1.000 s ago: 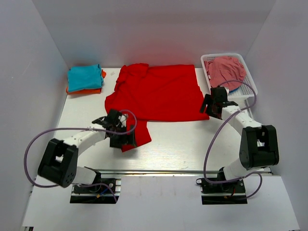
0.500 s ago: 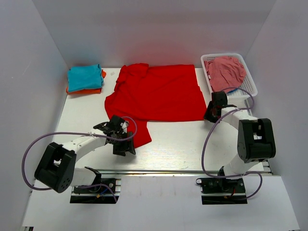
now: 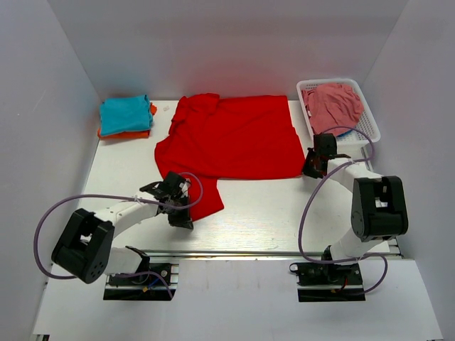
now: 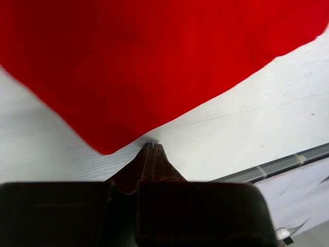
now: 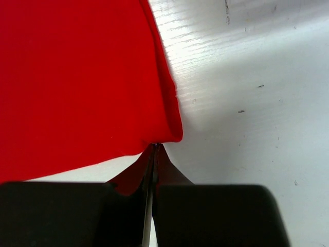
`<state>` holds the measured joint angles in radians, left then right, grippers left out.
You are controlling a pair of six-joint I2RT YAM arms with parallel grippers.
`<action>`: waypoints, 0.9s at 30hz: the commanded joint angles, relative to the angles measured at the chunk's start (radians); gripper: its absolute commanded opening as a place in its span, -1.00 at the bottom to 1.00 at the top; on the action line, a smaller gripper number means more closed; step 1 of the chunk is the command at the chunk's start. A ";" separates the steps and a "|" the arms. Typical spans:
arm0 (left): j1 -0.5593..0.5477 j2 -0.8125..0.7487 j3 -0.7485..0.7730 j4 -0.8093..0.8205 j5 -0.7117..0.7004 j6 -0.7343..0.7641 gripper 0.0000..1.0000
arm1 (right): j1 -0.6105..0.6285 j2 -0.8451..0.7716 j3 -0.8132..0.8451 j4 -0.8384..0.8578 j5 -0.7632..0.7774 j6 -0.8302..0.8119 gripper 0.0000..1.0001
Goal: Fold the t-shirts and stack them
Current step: Grap the side of the flattened tshirt closest away from the robot with both arms
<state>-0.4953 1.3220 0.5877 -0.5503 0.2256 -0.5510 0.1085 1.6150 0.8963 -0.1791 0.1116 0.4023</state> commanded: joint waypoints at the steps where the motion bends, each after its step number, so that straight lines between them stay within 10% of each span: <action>1: -0.003 -0.040 -0.028 -0.071 -0.092 -0.004 -1.00 | -0.003 -0.050 0.056 -0.034 -0.030 -0.020 -1.00; 16: -0.003 -0.107 0.043 -0.232 -0.115 -0.099 -0.94 | -0.018 0.014 0.268 -0.317 -0.045 -0.105 -0.90; 17: -0.003 -0.107 0.052 -0.218 -0.102 -0.081 -0.58 | -0.021 0.019 0.253 -0.278 -0.059 -0.127 -0.81; 18: -0.003 -0.127 0.064 -0.194 -0.089 -0.081 0.45 | -0.023 0.022 0.237 -0.267 -0.076 -0.125 -0.59; 19: -0.003 -0.139 0.064 -0.185 -0.078 -0.081 0.92 | -0.023 0.025 0.216 -0.260 -0.078 -0.128 -0.52; 20: -0.003 -0.153 0.073 -0.171 -0.069 -0.067 1.00 | -0.021 0.031 0.208 -0.229 -0.076 -0.140 -0.39; 23: -0.003 -0.199 0.086 -0.158 -0.069 -0.058 1.00 | -0.020 0.036 0.179 -0.179 -0.098 -0.143 0.81; 27: -0.003 -0.213 0.095 -0.105 -0.069 -0.058 1.00 | -0.024 0.069 0.164 -0.148 -0.089 -0.115 0.81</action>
<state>-0.4953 1.1347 0.6559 -0.7101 0.1390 -0.6212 0.0895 1.6695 1.0611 -0.4057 0.0391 0.2821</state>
